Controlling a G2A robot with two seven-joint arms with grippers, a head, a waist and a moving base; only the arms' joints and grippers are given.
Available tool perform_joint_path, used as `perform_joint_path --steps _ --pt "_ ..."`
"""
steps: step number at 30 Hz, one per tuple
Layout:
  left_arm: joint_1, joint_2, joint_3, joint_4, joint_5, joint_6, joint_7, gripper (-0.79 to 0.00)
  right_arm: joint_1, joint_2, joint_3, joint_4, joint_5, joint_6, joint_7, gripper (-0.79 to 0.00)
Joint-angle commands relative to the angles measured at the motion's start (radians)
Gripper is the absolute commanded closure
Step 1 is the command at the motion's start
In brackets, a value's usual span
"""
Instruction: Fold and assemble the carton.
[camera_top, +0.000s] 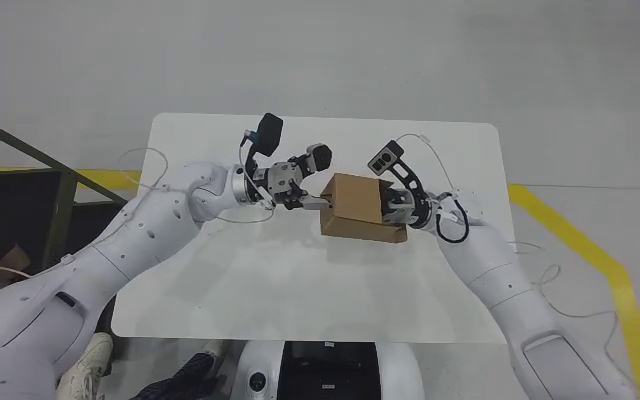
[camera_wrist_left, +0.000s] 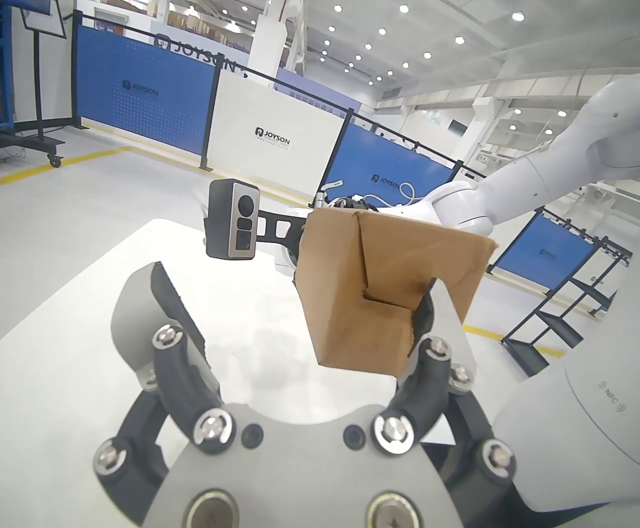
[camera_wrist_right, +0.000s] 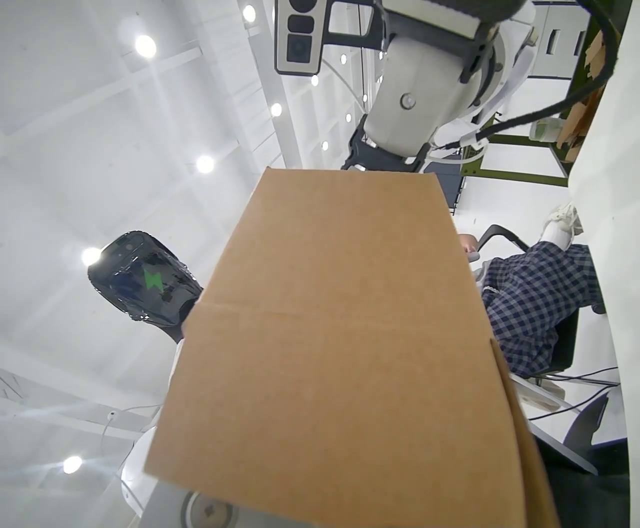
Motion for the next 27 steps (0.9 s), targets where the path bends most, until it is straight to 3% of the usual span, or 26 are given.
perform_joint_path --steps 1,18,27 --pt "0.004 -0.005 -0.008 0.003 -0.004 0.0 -0.014 -0.785 -0.001 -0.002 -0.001 -0.004 -0.005 0.001 -0.002 0.0" --pt "0.051 -0.034 -0.083 -0.005 -0.05 -0.005 -0.128 -0.785 -0.021 -0.015 0.011 -0.022 -0.037 0.009 -0.012 0.0" --pt "0.103 -0.023 -0.172 -0.036 -0.028 -0.005 -0.098 -0.785 -0.029 -0.019 0.039 0.008 -0.008 0.012 0.005 0.0"
